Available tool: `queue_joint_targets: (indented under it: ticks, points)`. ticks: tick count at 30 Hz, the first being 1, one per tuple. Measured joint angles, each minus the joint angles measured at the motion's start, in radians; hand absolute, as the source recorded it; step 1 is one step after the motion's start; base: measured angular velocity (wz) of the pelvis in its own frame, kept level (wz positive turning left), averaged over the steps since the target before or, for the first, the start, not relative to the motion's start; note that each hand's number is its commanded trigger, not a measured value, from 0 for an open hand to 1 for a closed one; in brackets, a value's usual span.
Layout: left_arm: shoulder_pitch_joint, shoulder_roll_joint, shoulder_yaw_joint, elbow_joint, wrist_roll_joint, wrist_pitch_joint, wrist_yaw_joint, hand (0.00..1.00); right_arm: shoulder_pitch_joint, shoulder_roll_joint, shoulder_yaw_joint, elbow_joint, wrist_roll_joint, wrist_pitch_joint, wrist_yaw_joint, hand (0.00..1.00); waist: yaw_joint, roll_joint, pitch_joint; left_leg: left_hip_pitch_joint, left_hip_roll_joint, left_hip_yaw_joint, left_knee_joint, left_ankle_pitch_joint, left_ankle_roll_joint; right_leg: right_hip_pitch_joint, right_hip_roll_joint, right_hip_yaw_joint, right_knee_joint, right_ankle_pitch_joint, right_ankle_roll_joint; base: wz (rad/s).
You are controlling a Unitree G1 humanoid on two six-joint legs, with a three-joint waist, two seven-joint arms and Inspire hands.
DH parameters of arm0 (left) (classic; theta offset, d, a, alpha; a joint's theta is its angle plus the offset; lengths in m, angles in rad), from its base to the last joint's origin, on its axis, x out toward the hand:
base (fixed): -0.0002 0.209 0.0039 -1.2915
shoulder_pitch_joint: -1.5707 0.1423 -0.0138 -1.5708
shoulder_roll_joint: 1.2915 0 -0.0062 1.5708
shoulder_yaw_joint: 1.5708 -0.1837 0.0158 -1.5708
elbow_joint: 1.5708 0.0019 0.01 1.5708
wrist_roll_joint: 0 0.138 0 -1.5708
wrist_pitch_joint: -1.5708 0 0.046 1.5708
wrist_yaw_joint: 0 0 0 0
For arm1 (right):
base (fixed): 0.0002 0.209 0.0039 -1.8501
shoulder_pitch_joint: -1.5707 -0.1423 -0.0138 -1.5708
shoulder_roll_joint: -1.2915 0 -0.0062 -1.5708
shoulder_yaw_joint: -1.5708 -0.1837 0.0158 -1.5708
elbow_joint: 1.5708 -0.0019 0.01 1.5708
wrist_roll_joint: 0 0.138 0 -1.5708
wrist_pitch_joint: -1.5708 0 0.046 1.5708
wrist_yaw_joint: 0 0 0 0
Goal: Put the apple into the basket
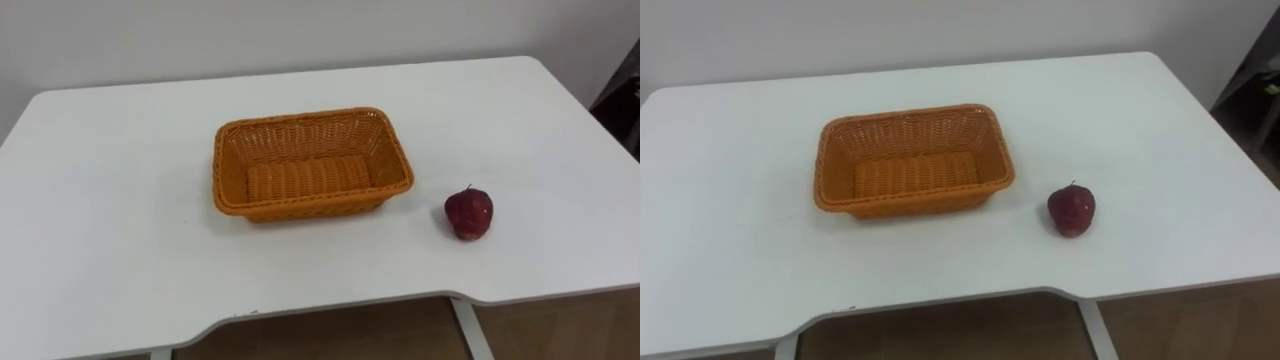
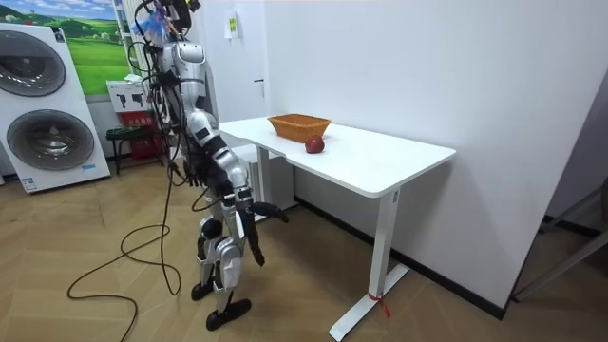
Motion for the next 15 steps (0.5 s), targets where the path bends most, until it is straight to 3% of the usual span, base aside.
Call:
queue_joint_targets:
  ticks: [5,8,15]
  points:
    - [0.028,0.021,0.003,-0.025,0.01,-0.038,0.002,0.0,-0.008,-0.007,-0.023,-0.205,-0.115,-0.087,-0.204,0.0,-0.005,-0.005,-0.0026,-0.007,-0.002,-0.006,0.0,0.0,0.001,-0.007,-0.001,0.002,-0.003,-0.001,0.001,0.0]
    - [0.026,0.023,-0.001,-0.031,0.016,-0.038,0.002,0.0,-0.016,-0.01,-0.012,-0.305,-0.247,-0.115,-0.315,0.0,-0.005,-0.008,-0.0033,-0.02,-0.003,-0.006,0.006,0.001,0.001,-0.021,-0.001,-0.001,0.009,-0.001,0.001,0.0]
    - [0.019,0.024,-0.004,-0.038,0.07,-0.067,-0.001,0.0,-0.03,-0.021,0.044,-0.553,-0.659,-0.155,-0.451,0.0,0.021,-0.01,-0.0026,-0.047,-0.002,-0.014,0.018,0.001,0.001,-0.036,-0.001,-0.007,0.008,-0.001,0.001,0.03]
